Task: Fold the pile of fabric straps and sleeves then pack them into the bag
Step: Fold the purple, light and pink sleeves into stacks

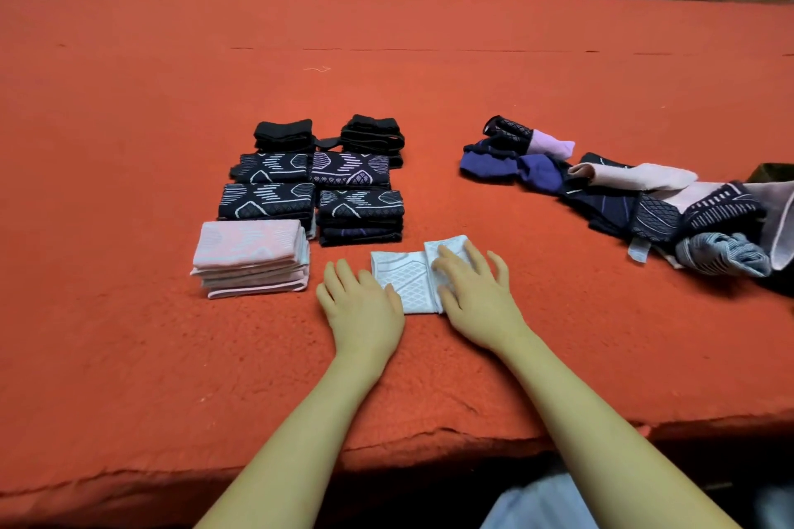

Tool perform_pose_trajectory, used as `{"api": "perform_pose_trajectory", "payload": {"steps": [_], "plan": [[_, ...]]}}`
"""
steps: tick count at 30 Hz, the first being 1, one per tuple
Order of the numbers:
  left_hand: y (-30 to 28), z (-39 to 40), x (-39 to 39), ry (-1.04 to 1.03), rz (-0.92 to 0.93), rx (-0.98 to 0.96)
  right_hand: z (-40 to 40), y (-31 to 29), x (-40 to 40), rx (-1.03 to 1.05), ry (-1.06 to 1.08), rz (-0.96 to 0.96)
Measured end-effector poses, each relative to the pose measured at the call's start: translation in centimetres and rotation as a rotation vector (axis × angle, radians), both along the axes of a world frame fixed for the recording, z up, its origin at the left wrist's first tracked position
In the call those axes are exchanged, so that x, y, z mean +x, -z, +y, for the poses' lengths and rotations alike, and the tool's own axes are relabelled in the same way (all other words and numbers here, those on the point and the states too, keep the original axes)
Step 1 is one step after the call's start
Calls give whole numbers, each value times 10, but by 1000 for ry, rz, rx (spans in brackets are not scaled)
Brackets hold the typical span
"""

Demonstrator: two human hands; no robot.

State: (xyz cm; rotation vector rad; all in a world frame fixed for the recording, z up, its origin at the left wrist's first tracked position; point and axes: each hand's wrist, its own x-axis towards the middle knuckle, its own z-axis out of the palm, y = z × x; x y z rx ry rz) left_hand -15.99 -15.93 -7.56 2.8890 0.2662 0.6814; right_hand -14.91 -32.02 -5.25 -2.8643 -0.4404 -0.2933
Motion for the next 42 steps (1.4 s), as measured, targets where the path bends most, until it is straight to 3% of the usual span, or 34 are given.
{"api": "perform_pose_trajectory", "payload": {"steps": [3,8,17,22,29,33,37,39,42], "plan": [[3,2,2,38,-52,57,3,0,-1,-154,96,35],[5,4,5,207,-165,22,6,4,2,-227,93,73],[-22,28,15,224,-460,-13,33,5,5,-14,44,116],[-28,49,18,218,-548,24,64,4,5,-45,30,69],[-31,42,17,329,-551,-105,68,8,10,-90,102,12],[-44,23,19,381,-468,-278,61,8,7,195,186,-123],[-55,1,8,513,-47,-845,46,3,3,580,389,-107],[-49,-1,5,574,96,-911,45,2,2,576,380,-79],[-37,5,1,652,84,-870,47,3,0,578,351,-91]]}}
